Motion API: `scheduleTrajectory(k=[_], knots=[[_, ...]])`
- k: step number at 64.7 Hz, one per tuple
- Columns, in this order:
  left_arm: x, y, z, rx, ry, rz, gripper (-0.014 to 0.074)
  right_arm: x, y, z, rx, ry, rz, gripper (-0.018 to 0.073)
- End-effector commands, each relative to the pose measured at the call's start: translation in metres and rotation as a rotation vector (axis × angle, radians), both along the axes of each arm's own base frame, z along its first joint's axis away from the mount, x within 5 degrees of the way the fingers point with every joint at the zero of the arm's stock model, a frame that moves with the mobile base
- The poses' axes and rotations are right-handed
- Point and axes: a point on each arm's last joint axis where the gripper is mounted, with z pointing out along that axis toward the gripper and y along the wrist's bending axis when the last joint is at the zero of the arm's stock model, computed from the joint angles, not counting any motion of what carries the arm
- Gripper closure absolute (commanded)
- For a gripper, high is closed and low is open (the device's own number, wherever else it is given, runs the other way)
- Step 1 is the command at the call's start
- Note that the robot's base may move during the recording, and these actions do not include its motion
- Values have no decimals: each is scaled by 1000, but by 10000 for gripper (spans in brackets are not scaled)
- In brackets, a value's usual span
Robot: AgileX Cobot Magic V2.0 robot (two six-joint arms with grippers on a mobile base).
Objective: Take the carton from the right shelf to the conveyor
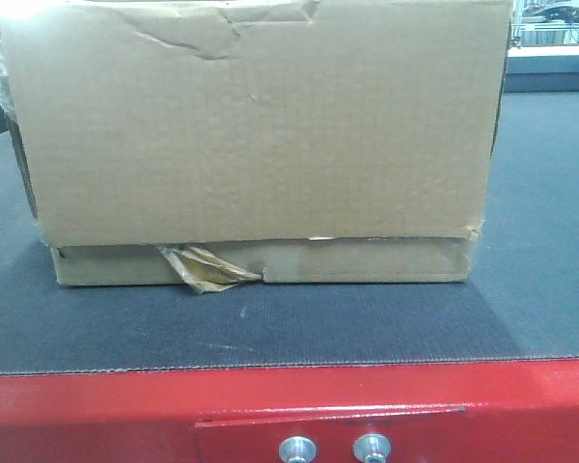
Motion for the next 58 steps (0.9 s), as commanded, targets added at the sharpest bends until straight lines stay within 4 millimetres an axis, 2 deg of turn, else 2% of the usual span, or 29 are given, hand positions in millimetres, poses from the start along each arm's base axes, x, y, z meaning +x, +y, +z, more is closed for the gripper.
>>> scheduleTrajectory(k=[1, 58], knots=[[-1, 0, 4, -11, -41, 2, 594, -1, 0, 2, -10, -28, -6, 634], [-1, 0, 5, -9, -58, 3, 594, -1, 0, 2, -10, -28, -6, 634]])
